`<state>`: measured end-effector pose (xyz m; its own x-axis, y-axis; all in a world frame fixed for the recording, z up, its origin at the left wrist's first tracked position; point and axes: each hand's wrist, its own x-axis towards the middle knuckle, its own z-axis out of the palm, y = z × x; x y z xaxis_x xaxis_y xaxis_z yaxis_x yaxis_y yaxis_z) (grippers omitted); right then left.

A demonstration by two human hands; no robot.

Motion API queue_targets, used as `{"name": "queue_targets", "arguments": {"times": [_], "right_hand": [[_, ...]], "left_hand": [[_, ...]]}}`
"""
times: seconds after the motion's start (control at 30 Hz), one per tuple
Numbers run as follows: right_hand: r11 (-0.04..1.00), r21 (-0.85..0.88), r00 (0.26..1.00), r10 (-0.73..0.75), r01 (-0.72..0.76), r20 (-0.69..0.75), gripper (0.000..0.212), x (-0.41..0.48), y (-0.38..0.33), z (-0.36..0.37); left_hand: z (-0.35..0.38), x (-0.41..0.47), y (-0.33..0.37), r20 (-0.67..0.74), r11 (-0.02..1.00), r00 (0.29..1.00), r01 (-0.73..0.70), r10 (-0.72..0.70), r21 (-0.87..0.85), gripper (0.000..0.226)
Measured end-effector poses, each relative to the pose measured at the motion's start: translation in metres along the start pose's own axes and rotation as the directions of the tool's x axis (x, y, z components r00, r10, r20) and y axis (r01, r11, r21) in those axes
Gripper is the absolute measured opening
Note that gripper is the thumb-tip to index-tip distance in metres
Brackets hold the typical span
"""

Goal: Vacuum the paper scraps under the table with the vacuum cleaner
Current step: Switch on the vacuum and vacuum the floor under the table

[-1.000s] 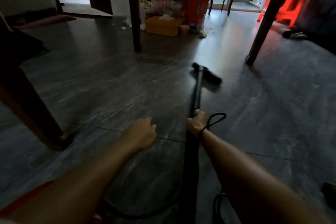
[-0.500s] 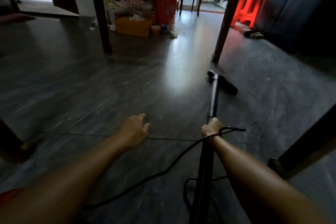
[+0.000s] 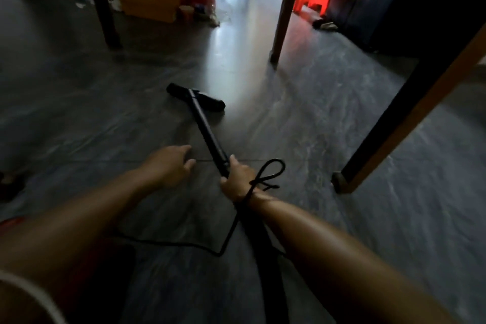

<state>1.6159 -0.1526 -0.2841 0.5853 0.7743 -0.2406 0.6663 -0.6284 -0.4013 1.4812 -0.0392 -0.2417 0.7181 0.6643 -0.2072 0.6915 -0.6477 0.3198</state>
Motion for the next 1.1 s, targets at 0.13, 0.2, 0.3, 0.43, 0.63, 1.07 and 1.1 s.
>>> {"name": "queue_targets", "arguments": {"times": [0.13,0.2,0.3,0.43,0.63,1.07,1.1], "right_hand": [[0.995,-0.022,0.995,0.099,-0.099,-0.004,0.072,-0.011,0.002,-0.009],[0.983,0.022,0.983,0.184,-0.184,0.003,0.076,-0.018,0.001,-0.012],[0.971,0.074,0.974,0.227,-0.228,0.016,0.085,-0.032,-0.009,0.0],[0.976,0.088,0.978,0.19,-0.197,0.081,0.093,-0.055,-0.044,0.052],[0.984,0.178,0.999,0.014,-0.005,-0.05,0.081,-0.04,-0.083,0.084],[0.99,0.132,0.997,0.046,-0.054,0.059,0.084,-0.068,-0.084,0.09],[0.993,0.104,0.996,0.042,-0.05,0.075,0.083,-0.078,-0.083,0.086]], "left_hand": [[-0.009,-0.026,-0.03,0.031,0.998,0.999,-0.014,0.012,0.065,0.052],[-0.016,-0.039,-0.045,0.034,0.996,0.999,0.012,-0.015,0.088,0.049],[-0.022,-0.053,-0.062,0.028,0.993,0.999,0.033,-0.036,0.11,0.049],[-0.023,-0.069,-0.076,0.031,0.993,0.998,0.05,-0.054,0.105,0.05],[-0.028,-0.092,-0.104,-0.006,0.986,0.989,0.145,-0.145,0.08,0.048],[-0.065,-0.133,-0.108,-0.1,0.973,0.968,0.23,-0.229,-0.006,0.038],[-0.067,-0.143,-0.105,-0.132,0.975,0.966,0.221,-0.221,-0.019,0.036]]}}
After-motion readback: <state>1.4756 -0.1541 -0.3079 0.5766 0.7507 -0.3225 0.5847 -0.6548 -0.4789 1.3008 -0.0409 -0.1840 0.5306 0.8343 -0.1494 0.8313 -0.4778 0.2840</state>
